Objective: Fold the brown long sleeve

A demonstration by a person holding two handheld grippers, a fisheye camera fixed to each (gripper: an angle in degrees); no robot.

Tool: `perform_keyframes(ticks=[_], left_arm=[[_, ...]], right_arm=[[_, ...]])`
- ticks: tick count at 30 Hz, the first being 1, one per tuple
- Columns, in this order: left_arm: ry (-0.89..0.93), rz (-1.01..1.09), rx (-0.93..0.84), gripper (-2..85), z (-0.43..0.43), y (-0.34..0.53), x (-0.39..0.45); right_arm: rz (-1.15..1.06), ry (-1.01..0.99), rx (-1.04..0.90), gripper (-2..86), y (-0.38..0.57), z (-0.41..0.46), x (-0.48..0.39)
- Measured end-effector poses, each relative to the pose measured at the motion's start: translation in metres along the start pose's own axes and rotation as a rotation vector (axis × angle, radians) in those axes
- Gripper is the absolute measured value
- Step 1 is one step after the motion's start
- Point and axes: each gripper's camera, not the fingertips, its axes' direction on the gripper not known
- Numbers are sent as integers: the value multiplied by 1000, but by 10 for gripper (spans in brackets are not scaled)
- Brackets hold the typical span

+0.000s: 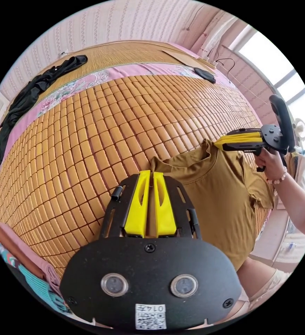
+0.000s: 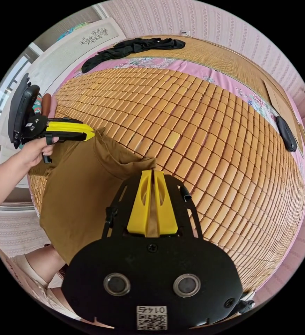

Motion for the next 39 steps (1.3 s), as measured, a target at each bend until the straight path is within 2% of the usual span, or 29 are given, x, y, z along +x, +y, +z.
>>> perform_keyframes(ticks=[1,6,12,15,18,21,27,29,34,39], left_arm=[[-10,8,-11,23,7,-1,4],[37,-66,22,57,6,6,4],[55,-113,182,81,-60,53,13],[46,-52,273,80,-97,93,41],[-29,67,277,78,-108,141,82],[-76,114,275,70,-105,198,123],[62,233,273,61,-90,290,194],[121,365,320,54,-89,306,226],[152,513,484,26,-100,332,278],[228,425,563,43,-95,389,309]], right_arm=[[-13,19,-41,1,3,1,-3],[-9,48,-6,40,32,-36,-9],[99,51,180,77,124,-132,8],[211,5,269,62,200,-181,9],[358,25,236,20,281,-204,-5],[412,-12,226,7,360,-216,-38],[414,-45,134,-3,456,-232,-109],[379,-45,137,-3,469,-245,-124],[275,-60,324,19,509,-300,-155],[324,-124,447,59,589,-322,-180]])
